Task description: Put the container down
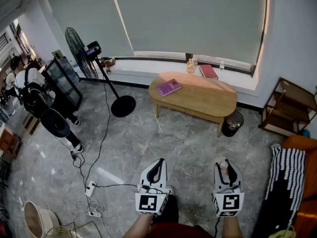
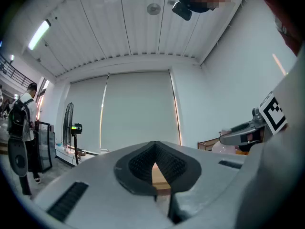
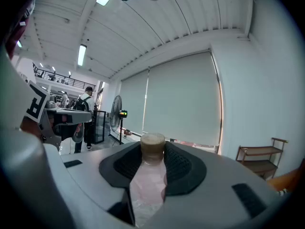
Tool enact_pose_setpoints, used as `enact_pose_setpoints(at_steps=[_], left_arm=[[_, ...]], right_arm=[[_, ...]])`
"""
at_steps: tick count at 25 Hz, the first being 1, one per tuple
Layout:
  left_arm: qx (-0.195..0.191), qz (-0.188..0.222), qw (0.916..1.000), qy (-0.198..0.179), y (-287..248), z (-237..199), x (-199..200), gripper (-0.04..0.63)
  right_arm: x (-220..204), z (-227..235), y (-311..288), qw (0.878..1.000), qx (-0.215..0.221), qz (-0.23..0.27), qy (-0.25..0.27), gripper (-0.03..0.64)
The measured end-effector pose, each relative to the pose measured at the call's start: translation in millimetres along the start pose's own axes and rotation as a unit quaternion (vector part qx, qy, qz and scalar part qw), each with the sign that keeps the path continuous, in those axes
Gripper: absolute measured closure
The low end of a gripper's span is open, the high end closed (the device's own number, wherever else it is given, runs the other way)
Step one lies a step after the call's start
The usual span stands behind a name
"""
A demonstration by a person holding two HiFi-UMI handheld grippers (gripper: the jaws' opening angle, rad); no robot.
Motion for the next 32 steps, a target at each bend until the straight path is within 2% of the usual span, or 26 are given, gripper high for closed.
enact_pose_setpoints(at_steps=[7,14,21,26,32], left_arm=[[-0.009,0.009,0.9998,-0.012,67,57,9,0.589],[-0.004,0.006,0.9999,-0.010,80,56,11,0.589],[-0.009,0.021,0.9997,-0.005,47,25,10,0.589],[-0.022,0.025,0.9994,-0.012,7,-18,14,0.589],[-0.015,0.022,0.9994,-0.021,-30,-77,16,0.589]], right_arm=[[-1,0,82,1.000,0.001,0.000,0.000,0.477],[-1,-10,91,1.000,0.019,-0.003,-0.005,0.476],[2,-19,47,1.000,0.028,-0.009,-0.006,0.476],[15,-26,-10,0.999,0.031,-0.022,0.005,0.476],[32,-42,-73,0.999,0.024,-0.023,0.005,0.476]])
Point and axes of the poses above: the fingertips, and each gripper's own axes: y backward along the fingers, z to its right, x out of its top, the point moved 6 cm from there along y, backward along the fingers, and after that the axes turned 7 degrees about y, right-handed, at the moved point
